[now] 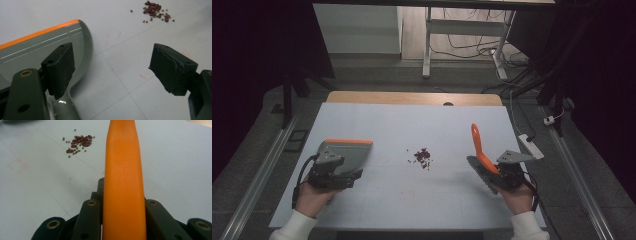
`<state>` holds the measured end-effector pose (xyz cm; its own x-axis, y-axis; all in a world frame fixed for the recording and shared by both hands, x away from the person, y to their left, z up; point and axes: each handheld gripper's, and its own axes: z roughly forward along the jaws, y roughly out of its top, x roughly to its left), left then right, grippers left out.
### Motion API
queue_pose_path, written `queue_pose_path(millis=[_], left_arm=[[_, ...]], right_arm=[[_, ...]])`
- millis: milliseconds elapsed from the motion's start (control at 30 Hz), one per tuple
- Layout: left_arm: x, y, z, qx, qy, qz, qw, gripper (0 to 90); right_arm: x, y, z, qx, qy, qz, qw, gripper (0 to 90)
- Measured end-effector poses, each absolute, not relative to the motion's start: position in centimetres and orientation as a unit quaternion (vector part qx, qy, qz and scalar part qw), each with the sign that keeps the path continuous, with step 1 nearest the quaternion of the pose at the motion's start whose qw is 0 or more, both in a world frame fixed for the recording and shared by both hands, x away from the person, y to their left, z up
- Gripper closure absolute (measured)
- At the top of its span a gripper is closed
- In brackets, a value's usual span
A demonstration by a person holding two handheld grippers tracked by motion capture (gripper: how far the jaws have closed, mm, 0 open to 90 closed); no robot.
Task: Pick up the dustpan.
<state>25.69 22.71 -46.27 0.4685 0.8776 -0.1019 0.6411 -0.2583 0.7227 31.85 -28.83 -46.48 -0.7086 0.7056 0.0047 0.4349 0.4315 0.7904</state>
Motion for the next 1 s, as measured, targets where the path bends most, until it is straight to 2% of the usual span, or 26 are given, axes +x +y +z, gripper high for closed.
queue_pose_path(millis=[333,1000], left_arm=[[26.2,23.5,-45.8,0.765,0.53,0.187,0.315,20.2],[26.2,27.4,-50.1,0.748,0.599,0.132,0.254,21.1]], right_arm=[[31.8,-29.0,-46.3,0.344,0.827,0.41,0.17,76.5],[31.6,-28.4,-46.2,0.336,0.83,0.417,0.159,76.5]])
